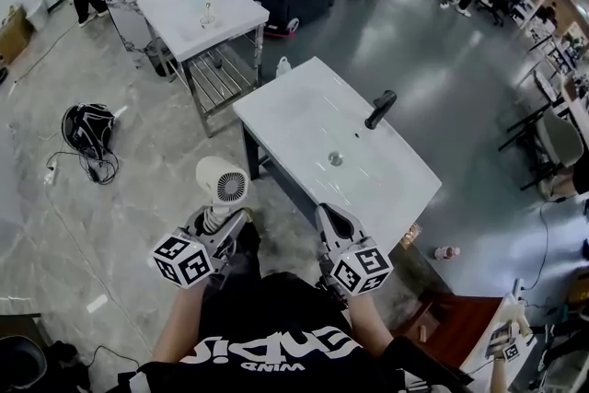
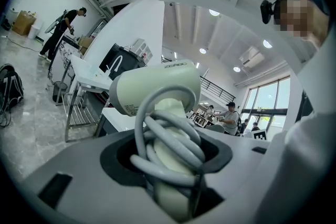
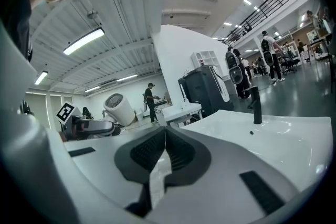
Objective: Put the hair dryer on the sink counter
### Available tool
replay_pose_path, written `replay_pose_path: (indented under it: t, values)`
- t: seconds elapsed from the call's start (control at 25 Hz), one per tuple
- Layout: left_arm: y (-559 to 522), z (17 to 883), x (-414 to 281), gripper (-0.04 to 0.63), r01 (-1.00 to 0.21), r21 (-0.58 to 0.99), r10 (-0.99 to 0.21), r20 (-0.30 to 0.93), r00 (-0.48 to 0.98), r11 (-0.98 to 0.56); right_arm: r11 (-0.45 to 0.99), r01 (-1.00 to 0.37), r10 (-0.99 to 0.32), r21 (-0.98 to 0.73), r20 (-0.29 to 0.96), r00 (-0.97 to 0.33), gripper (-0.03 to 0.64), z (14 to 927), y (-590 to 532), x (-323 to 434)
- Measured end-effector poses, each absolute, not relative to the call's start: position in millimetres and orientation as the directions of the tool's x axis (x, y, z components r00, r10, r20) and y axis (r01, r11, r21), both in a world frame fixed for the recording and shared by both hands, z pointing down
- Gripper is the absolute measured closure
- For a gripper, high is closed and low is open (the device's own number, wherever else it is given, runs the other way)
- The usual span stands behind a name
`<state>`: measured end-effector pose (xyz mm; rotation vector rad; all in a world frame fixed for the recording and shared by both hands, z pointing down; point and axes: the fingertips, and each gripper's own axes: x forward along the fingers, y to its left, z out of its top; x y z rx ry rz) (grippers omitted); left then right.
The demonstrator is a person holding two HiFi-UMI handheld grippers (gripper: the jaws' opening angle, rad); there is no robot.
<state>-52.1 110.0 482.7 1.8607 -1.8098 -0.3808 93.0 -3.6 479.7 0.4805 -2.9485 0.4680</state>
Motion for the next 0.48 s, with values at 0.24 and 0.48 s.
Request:
replay_pose_path:
  t: [0.24, 0.48]
  values:
    - [95.4, 486.5, -63.0, 0.342, -0.845, 0.535, -0.983, 0.160, 0.086, 0.013, 0.896, -0.336, -0.297, -0.289, 0.172, -0.939, 0.598, 487.2, -15.2, 82.5]
    - [68.6, 494.0, -85.5, 0.341, -0.848, 0.530, -0.982, 0.154, 0.105, -0.007, 0.891, -0.352, -0.313, -0.288, 0.173, -0.934, 0.598, 498.6, -37.4, 62.1]
